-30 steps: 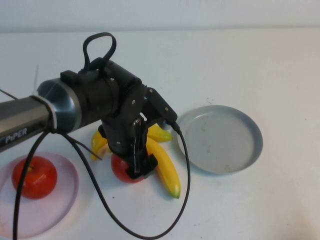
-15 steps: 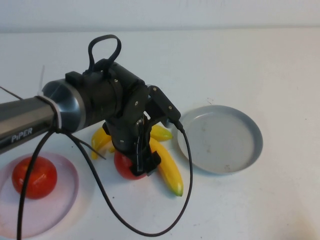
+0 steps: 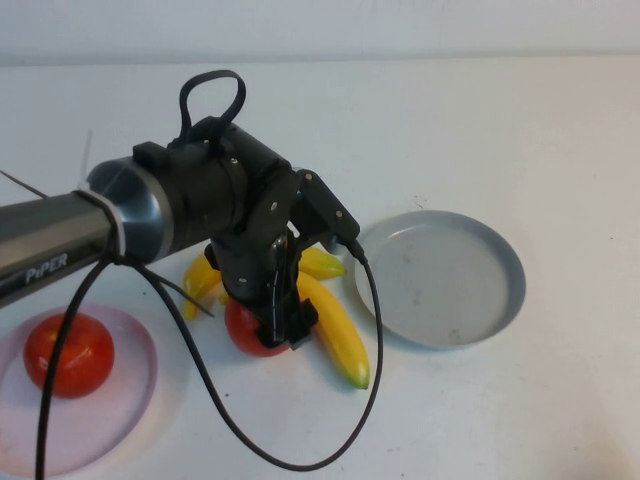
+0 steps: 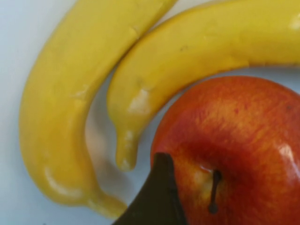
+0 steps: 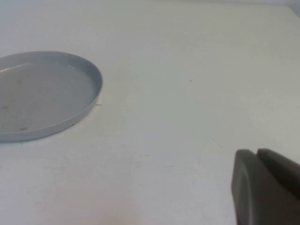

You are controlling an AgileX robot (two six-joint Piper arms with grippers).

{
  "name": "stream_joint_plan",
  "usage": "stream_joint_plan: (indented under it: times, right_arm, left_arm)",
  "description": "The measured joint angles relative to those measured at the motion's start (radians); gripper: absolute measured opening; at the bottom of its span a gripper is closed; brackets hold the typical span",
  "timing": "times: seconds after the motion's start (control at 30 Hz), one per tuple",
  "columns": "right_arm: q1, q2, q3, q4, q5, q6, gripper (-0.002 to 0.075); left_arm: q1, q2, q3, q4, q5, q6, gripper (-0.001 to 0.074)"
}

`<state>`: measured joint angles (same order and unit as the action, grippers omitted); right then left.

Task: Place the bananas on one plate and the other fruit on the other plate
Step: Put one type of fruit in the left plate

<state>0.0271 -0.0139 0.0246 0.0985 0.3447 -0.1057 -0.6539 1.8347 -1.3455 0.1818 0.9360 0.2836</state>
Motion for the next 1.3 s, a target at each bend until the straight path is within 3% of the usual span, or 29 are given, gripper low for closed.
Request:
stream_joint_plan:
  times: [0.43, 0.8, 1.3]
  right_arm:
    - [0.0, 0.0, 0.0, 0.0, 0.0, 0.0, -0.0017]
    - [0.0, 0.0, 0.0, 0.0, 0.0, 0.0, -0.0017]
    - [0.0, 0.0, 0.0, 0.0, 0.0, 0.0, -0.0017]
  left_arm:
    - [0.0, -0.18, -0.066, 0.005, 0.263, -0.114, 0.0596]
    - [0.013, -0.24, -0.035, 0.021, 0.286, -0.163, 0.0589]
    - [0.212, -0.767, 0.572, 0.038, 0.176, -0.329, 0.0588]
